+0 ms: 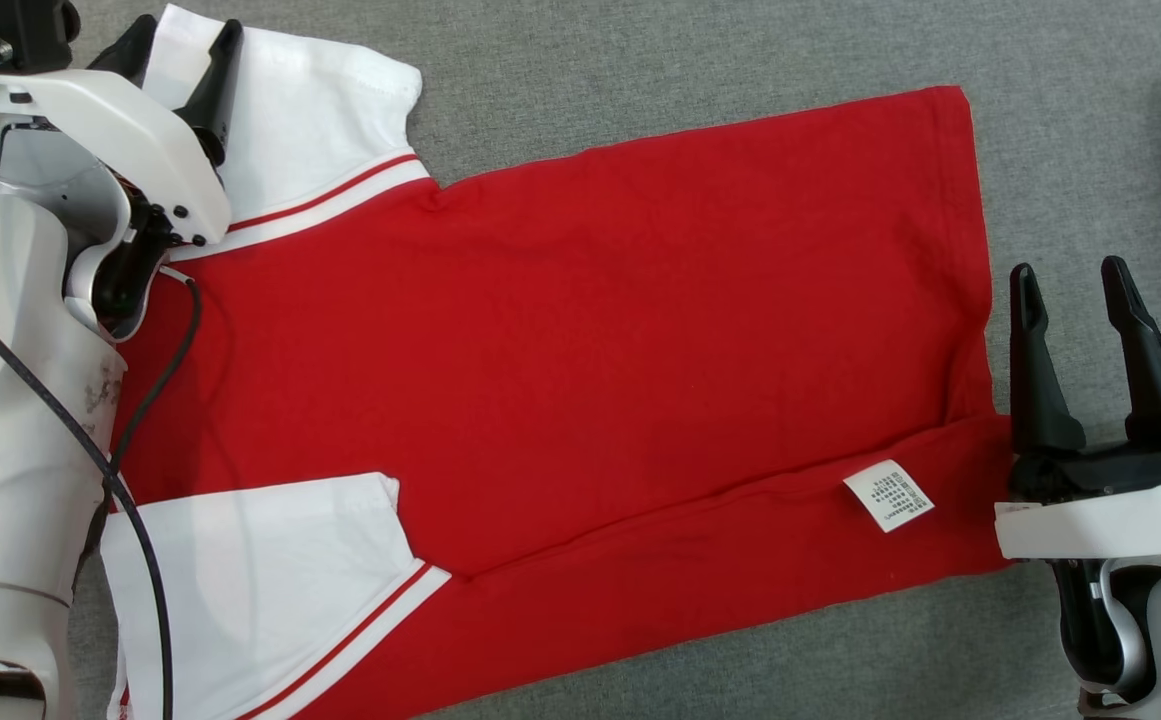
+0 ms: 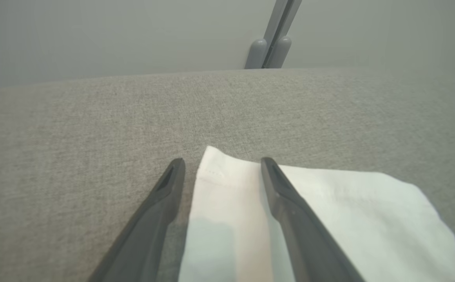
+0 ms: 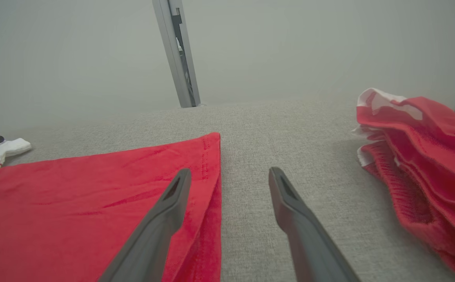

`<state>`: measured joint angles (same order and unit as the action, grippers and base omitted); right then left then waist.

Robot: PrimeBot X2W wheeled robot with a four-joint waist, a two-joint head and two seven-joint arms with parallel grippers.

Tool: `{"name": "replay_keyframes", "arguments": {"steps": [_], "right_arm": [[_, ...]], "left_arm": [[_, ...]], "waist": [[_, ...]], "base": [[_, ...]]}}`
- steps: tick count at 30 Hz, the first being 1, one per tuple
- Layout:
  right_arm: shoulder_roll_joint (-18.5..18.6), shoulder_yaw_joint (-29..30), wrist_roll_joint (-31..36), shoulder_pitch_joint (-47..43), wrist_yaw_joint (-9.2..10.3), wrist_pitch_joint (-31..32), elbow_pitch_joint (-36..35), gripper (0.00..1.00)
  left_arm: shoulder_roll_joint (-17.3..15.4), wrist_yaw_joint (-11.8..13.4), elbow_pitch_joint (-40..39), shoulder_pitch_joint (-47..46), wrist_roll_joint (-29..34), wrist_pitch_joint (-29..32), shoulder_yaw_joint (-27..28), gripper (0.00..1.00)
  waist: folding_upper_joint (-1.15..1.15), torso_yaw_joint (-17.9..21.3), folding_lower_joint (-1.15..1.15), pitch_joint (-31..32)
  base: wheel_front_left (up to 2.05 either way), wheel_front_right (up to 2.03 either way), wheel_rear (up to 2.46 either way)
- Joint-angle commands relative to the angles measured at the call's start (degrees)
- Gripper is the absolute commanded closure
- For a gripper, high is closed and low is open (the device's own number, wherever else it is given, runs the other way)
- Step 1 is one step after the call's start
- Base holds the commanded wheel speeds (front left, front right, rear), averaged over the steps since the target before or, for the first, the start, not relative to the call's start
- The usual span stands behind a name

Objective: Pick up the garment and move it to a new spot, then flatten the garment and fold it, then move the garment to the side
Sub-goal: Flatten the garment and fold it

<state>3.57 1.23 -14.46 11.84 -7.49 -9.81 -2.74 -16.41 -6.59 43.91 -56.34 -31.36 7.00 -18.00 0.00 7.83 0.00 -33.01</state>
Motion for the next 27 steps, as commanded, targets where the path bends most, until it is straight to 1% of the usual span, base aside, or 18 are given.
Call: {"name": "replay_keyframes", "arguments": {"steps": [1, 4, 5, 6, 7, 10, 15, 22, 27], "right_arm": [[0.1, 0.2, -0.4, 0.6, -0.01, -0.4, 0.1, 0.0], [0.3, 0.9, -0.5, 0.9, -0.01, -0.2, 0.4, 0.0], [0.4, 1.1, -0.5, 1.1, -0.01, 0.0, 0.5, 0.0], [0.5, 1.3, -0.5, 1.3, -0.01, 0.1, 0.6, 0.0], [0.6, 1.4, -0.6, 1.6, -0.01, 0.2, 0.7, 0.0], [1.4, 1.4, -1.0, 3.2, -0.01, 0.5, 1.4, 0.0], [3.8, 0.9, -2.3, 8.3, -0.01, 1.0, 5.5, 0.0], [6.8, -1.5, -4.8, 17.5, -0.01, 1.8, 15.7, 0.0], [9.2, -4.2, -6.0, 20.9, -0.01, 3.3, 21.8, 0.0]], "left_arm": [[-0.4, -0.3, 1.2, -1.1, -0.5, 0.0, -0.1, 0.0], [0.3, -0.5, 4.5, -1.9, -1.2, 0.4, -0.6, 0.0], [0.4, -0.6, 5.2, -2.3, -1.5, 0.3, -0.8, 0.14], [0.7, -0.7, 5.8, -2.6, -2.0, 0.1, -0.9, 0.61], [1.0, -0.8, 6.4, -2.6, -2.2, 0.1, -1.2, 1.0], [1.3, -0.8, 7.3, -3.4, -2.8, -0.7, -2.1, 1.0], [1.9, -0.9, 7.9, -4.6, -3.3, -2.5, -4.0, 1.0], [3.5, -0.9, 7.6, -5.9, -5.5, -3.8, -7.4, 1.0], [3.8, -0.9, 8.2, -6.3, -7.1, -4.7, -9.5, 1.0]], "waist": [[0.0, 0.1, 0.0, -0.1], [0.0, -0.1, 0.0, 0.2], [0.0, -0.3, 0.0, 0.3], [0.0, -0.5, 0.0, 0.4], [0.0, -0.6, 0.0, 0.5], [0.0, -1.2, 0.0, 0.7], [0.0, -2.6, 0.0, 0.4], [0.0, -5.5, 0.0, -0.8], [0.0, -7.0, 0.0, -1.3]], "base": [[0.0, 0.0, 0.0], [0.0, 0.0, 0.0], [0.0, 0.0, 0.0], [0.0, 0.0, 0.0], [0.0, 0.0, 0.0], [0.0, 0.0, 0.0], [0.0, 0.0, 0.0], [0.0, 0.0, 0.0], [0.0, 0.0, 0.0]]}}
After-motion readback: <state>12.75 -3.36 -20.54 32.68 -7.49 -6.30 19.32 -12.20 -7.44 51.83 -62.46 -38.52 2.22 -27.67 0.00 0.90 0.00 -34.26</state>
